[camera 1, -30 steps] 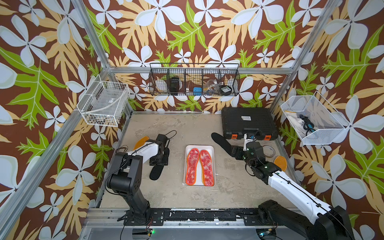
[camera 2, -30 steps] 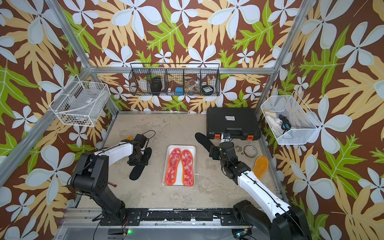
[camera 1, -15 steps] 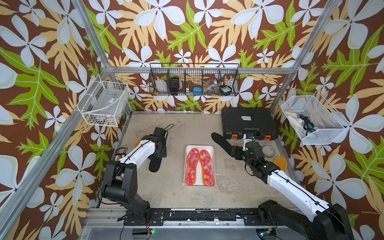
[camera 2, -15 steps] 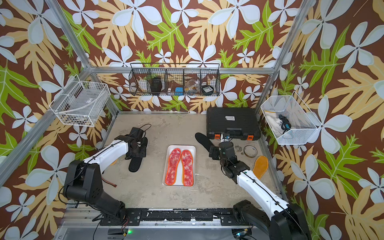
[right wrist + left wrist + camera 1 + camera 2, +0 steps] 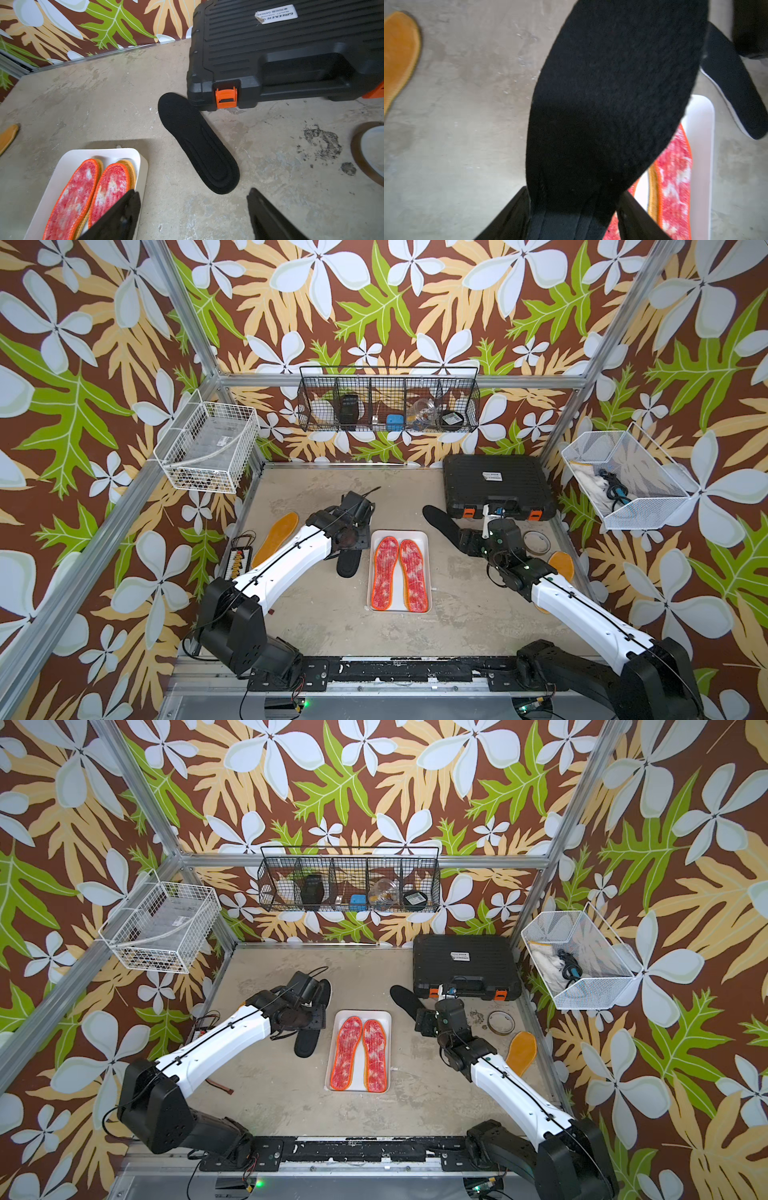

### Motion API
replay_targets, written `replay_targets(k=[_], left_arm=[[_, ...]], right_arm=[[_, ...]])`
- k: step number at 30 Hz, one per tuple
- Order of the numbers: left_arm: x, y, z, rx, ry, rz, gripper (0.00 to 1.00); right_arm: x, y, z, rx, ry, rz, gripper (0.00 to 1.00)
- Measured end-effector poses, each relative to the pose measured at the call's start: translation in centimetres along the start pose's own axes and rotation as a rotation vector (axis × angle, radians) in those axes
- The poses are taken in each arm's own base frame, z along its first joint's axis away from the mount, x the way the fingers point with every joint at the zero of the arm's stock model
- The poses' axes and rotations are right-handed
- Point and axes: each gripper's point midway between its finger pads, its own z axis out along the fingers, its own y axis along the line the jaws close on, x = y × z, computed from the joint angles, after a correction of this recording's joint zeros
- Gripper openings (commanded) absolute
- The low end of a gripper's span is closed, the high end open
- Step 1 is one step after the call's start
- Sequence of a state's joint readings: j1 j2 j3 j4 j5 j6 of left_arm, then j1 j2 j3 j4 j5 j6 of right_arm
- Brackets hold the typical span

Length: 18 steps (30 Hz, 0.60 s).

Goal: Put the insoles into the storage box
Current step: Place the insole in the storage box.

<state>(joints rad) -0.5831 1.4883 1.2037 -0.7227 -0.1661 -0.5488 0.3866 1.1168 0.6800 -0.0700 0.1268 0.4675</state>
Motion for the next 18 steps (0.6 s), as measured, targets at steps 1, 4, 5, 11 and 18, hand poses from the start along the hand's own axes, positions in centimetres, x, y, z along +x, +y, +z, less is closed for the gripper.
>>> replay_targets(k=[1, 4, 5, 11, 18], left_arm=[[0.5, -0.9, 0.2, 0.015, 0.008, 0.002, 0.69], [2.1, -3.5, 1.2, 0.037, 0.042, 0.004, 0.68], [2.7, -4.1, 1.6, 0.039, 0.053, 0.002, 0.68], [5.2, -6.6, 3.8, 0.045, 0.102, -0.026, 0.68], [7.2, -6.7, 5.7, 0.004, 0.141, -0.053, 0.70]], right_arm=[[0.0, 0.2, 0.0, -0.005, 0.002, -0.003, 0.84], [0.4, 1.5, -0.1, -0.043, 0.016, -0.018, 0.84], [0.6, 1.8, -0.2, -0.050, 0.022, -0.025, 0.84], [1.5, 2.3, 0.0, -0.057, 0.045, -0.036, 0.84], [1.8, 2.2, 0.0, -0.053, 0.051, -0.028, 0.84]])
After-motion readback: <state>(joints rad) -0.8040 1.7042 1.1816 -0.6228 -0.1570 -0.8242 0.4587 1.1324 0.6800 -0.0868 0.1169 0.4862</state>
